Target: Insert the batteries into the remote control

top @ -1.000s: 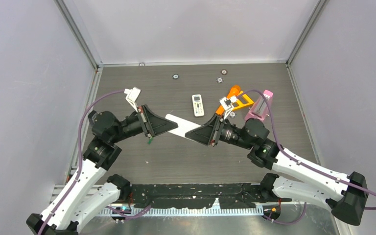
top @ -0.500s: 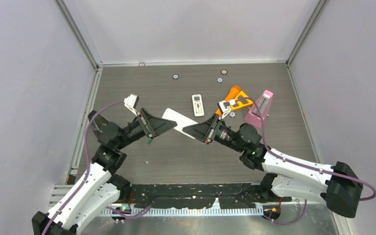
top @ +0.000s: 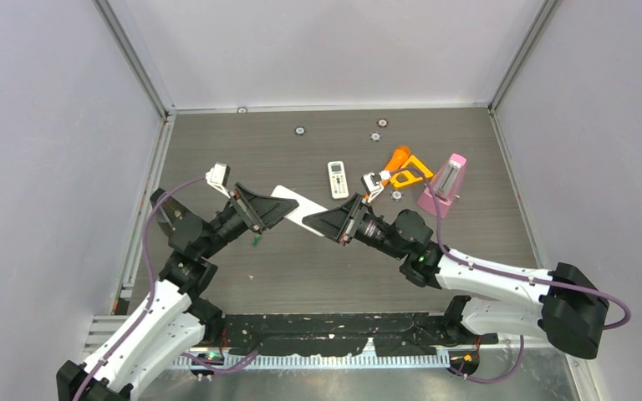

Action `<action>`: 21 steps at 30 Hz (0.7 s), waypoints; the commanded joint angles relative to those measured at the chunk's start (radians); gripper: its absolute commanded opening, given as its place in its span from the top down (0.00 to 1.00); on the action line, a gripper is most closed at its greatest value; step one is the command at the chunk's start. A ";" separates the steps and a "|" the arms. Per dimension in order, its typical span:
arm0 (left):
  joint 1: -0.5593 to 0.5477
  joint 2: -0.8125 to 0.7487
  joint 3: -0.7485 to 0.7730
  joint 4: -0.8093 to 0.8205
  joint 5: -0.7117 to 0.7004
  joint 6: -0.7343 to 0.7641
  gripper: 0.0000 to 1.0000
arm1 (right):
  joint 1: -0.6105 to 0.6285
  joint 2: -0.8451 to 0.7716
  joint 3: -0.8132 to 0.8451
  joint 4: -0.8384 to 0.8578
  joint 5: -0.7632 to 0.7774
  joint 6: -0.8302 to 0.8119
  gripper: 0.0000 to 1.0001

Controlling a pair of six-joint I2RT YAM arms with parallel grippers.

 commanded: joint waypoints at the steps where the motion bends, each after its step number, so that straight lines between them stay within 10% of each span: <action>1: 0.001 -0.002 -0.014 0.038 -0.055 -0.011 0.50 | 0.012 0.019 0.050 0.072 0.040 -0.001 0.84; 12: -0.015 -0.014 -0.018 -0.057 -0.141 0.001 0.70 | 0.024 0.089 0.053 0.123 0.060 0.072 0.84; 15: -0.015 -0.012 -0.006 -0.086 -0.149 0.024 0.91 | 0.025 0.090 0.051 0.120 0.053 0.073 0.80; 21: -0.014 -0.064 0.050 -0.242 -0.199 0.141 1.00 | 0.023 -0.012 -0.012 0.030 0.083 0.002 0.36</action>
